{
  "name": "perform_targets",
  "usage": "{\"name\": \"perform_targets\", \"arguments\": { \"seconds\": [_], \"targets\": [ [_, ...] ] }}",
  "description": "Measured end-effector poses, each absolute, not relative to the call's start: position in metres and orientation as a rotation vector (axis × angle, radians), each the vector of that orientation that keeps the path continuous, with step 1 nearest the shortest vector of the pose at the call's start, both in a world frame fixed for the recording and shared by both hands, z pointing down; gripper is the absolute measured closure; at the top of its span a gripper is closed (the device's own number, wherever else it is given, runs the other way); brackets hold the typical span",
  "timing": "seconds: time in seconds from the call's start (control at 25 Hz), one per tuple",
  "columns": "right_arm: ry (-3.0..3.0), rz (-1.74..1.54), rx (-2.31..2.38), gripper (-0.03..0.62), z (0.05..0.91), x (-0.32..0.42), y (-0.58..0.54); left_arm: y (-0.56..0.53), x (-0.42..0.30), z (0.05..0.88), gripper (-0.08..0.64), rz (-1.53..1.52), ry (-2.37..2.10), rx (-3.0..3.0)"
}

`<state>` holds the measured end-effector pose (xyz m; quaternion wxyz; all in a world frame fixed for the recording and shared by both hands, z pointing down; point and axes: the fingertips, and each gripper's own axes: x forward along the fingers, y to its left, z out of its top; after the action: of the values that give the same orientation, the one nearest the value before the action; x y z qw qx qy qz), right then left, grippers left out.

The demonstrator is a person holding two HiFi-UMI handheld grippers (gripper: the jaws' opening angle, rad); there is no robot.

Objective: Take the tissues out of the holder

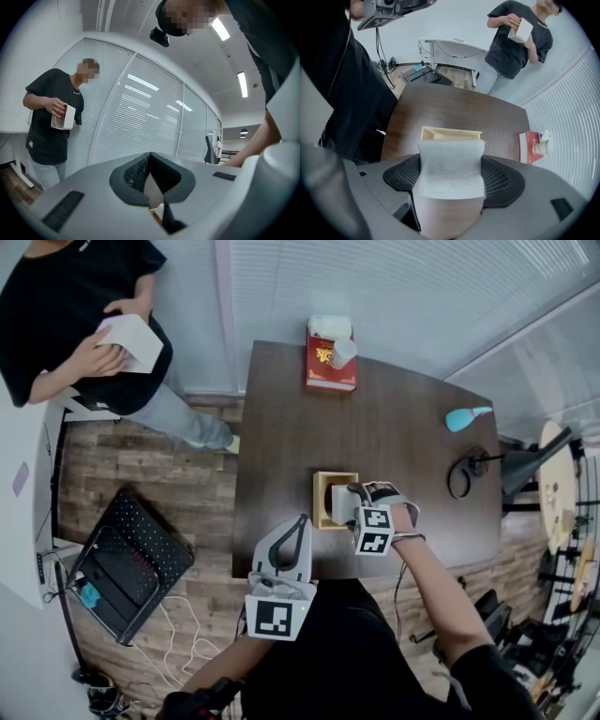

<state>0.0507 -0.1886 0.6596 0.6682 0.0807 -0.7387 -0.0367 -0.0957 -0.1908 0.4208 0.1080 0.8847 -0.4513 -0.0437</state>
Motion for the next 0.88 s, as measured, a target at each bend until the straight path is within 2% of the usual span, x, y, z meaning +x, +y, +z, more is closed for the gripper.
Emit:
{"name": "perform_targets", "arguments": {
  "seconds": [0.88],
  "targets": [
    [-1.708,-0.043,0.252,0.181,0.648,0.142,-0.176,-0.186,-0.006,0.399,0.561,-0.125,-1.369,2.627]
  ]
}}
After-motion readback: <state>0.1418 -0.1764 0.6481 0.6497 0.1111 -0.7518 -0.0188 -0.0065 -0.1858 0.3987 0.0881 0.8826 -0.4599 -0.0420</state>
